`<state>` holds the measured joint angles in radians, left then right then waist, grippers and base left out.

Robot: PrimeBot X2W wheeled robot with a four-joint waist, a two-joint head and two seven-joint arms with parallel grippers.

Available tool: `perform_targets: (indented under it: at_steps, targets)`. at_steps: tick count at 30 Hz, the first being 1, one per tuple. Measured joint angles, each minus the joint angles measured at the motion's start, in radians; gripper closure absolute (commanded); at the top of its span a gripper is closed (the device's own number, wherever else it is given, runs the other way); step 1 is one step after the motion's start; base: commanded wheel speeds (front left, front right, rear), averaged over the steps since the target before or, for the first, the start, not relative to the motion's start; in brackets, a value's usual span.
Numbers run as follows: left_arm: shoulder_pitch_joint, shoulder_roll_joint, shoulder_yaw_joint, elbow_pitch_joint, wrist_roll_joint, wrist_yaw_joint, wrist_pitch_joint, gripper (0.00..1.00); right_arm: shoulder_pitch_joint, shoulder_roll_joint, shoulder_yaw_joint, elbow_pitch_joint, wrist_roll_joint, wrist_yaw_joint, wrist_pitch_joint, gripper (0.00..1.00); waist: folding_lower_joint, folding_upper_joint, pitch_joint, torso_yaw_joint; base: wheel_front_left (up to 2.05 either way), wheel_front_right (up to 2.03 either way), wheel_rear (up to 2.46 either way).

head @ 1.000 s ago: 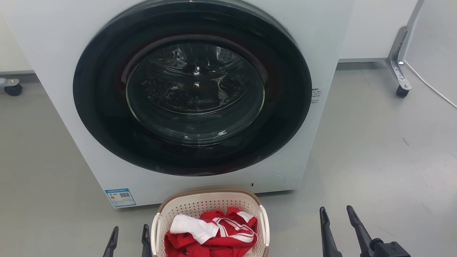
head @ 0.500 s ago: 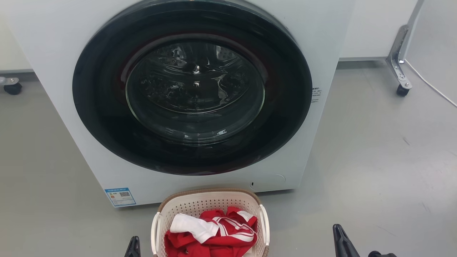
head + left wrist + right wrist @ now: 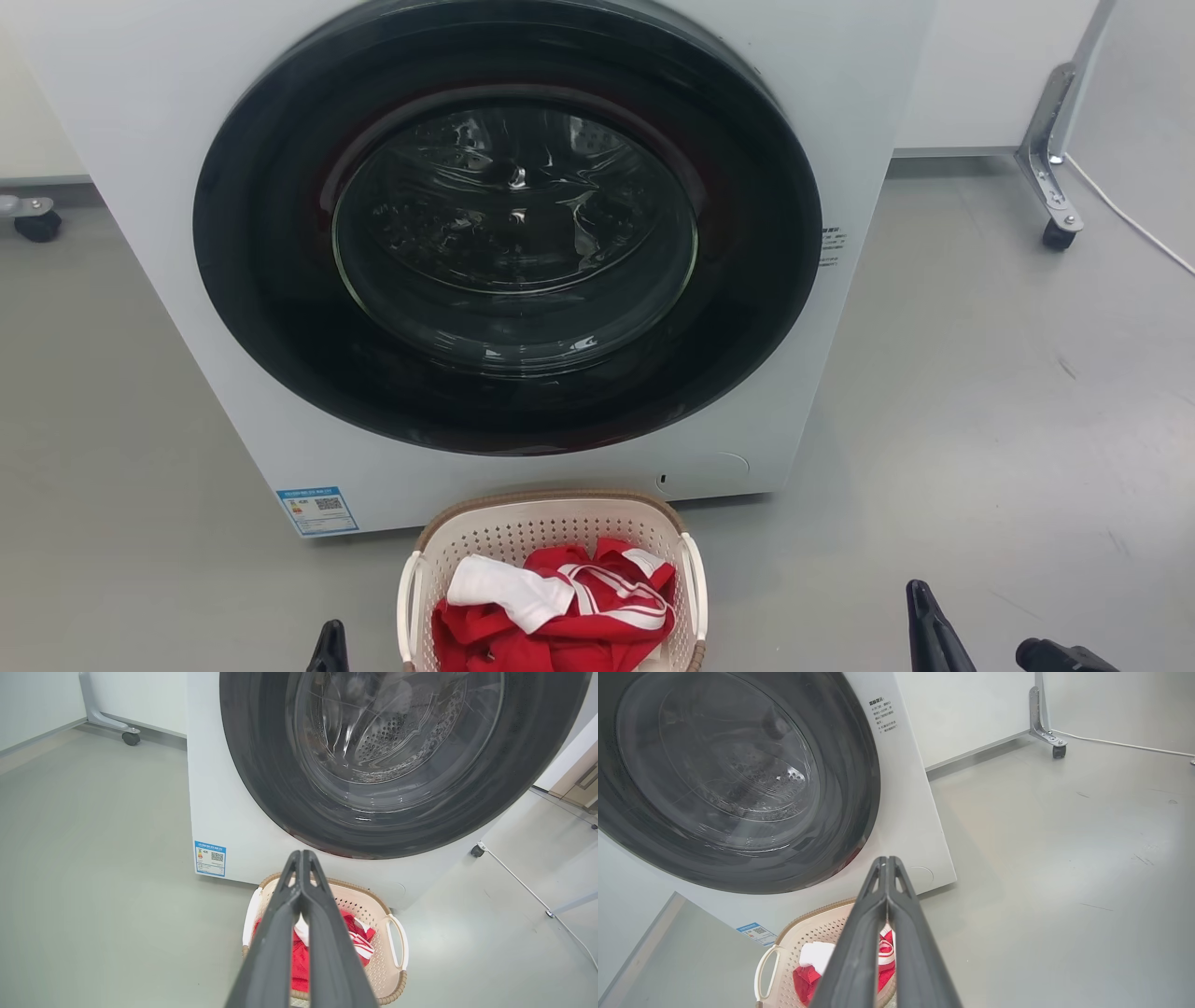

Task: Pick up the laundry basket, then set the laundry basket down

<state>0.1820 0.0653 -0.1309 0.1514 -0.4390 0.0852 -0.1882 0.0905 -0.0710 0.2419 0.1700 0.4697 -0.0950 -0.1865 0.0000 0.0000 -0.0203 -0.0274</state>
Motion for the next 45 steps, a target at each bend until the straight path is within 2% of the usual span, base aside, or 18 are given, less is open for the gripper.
perform_targets:
  at_steps: [45]
  targets:
    - [-0.145, -0.009, 0.126, 0.077, -0.645, -0.114, 0.175, 1.0, -0.096, 0.017, -0.212, 0.072, 0.635, 0.12, 0.171, 1.0, 0.0, 0.0, 0.012, 0.015, 0.0, 0.0, 0.0]
